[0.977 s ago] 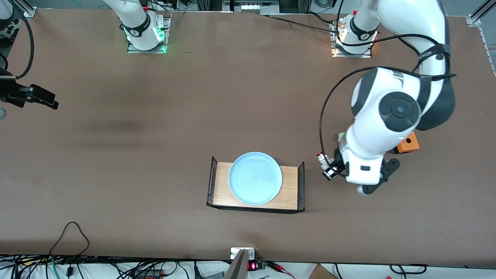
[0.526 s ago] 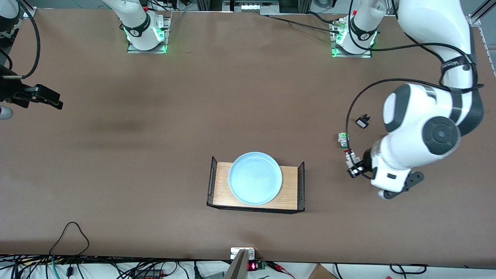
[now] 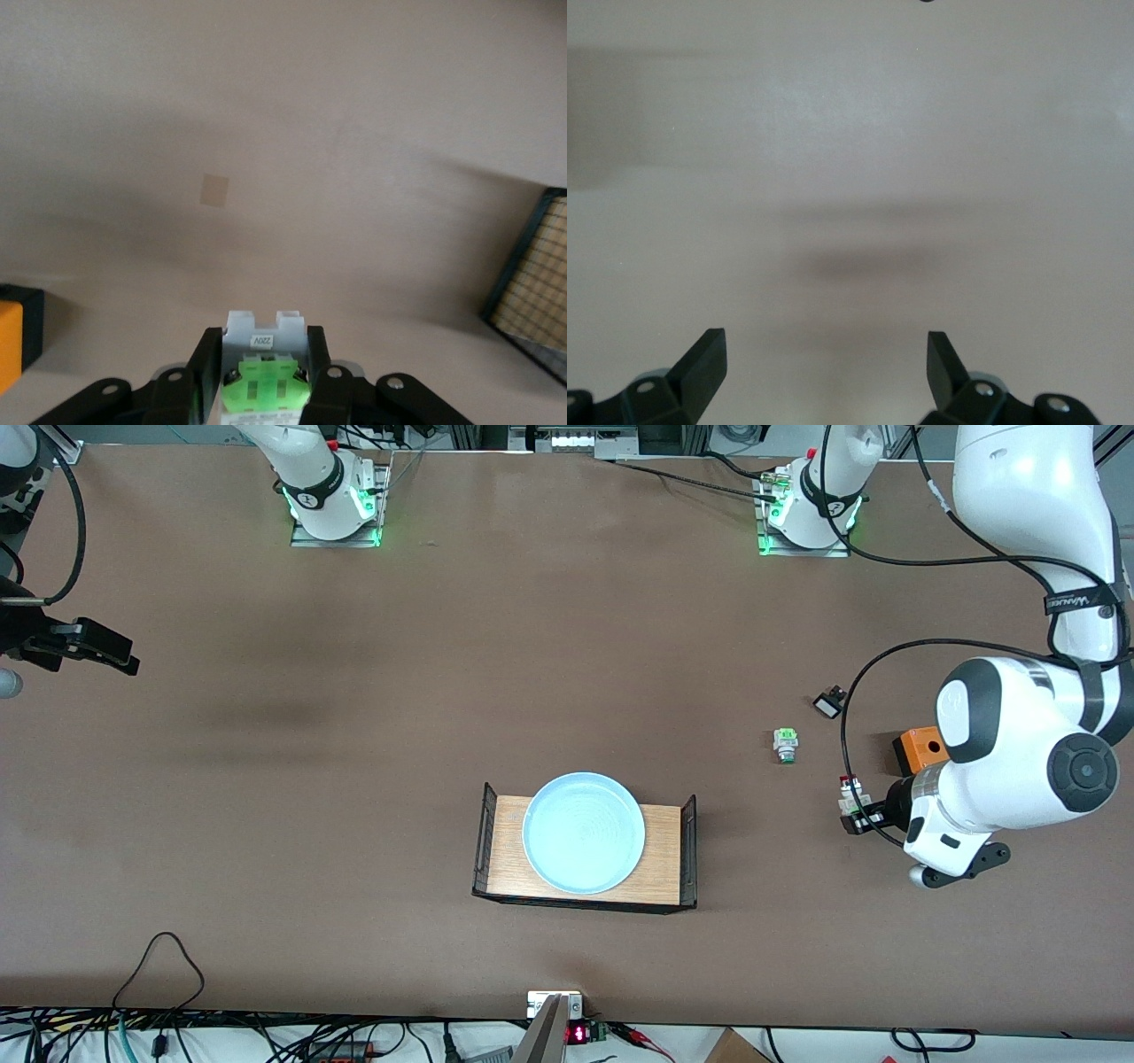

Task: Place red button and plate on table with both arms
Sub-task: 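Lower the button onto the table and open the left gripper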

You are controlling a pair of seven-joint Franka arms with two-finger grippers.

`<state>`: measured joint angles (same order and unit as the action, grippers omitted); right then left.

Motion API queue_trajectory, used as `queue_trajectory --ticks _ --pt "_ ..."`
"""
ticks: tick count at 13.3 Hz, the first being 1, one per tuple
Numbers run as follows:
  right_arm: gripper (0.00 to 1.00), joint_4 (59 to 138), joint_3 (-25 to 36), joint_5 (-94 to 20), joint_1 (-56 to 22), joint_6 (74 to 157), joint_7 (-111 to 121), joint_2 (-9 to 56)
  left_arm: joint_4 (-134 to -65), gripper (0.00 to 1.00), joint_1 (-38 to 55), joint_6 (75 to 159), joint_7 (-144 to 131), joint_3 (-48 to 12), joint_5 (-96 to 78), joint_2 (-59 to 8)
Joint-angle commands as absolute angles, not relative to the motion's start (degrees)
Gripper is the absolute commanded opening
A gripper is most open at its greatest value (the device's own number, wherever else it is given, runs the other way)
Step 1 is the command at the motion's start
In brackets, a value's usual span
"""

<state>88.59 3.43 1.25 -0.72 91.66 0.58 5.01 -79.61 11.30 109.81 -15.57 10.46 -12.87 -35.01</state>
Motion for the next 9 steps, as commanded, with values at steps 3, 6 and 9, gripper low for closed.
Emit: queue_trajectory --ticks 3,6,9 --pt "1.0 88.1 3.6 0.4 -0.5 91.2 0.9 4.8 -90.6 0.01 8.3 118.9 -2.7 10.0 -14.2 -32.7" --pt "1.0 88.1 3.9 0.3 -0.4 91.1 1.1 4.7 -95.2 0.01 7.5 124.9 1.7 10.0 -14.2 -32.9" --pt "1.0 88.1 3.7 0.3 -0.4 90.4 1.0 4.7 -98.7 0.01 7.2 130.4 4.9 9.9 -14.2 -33.9"
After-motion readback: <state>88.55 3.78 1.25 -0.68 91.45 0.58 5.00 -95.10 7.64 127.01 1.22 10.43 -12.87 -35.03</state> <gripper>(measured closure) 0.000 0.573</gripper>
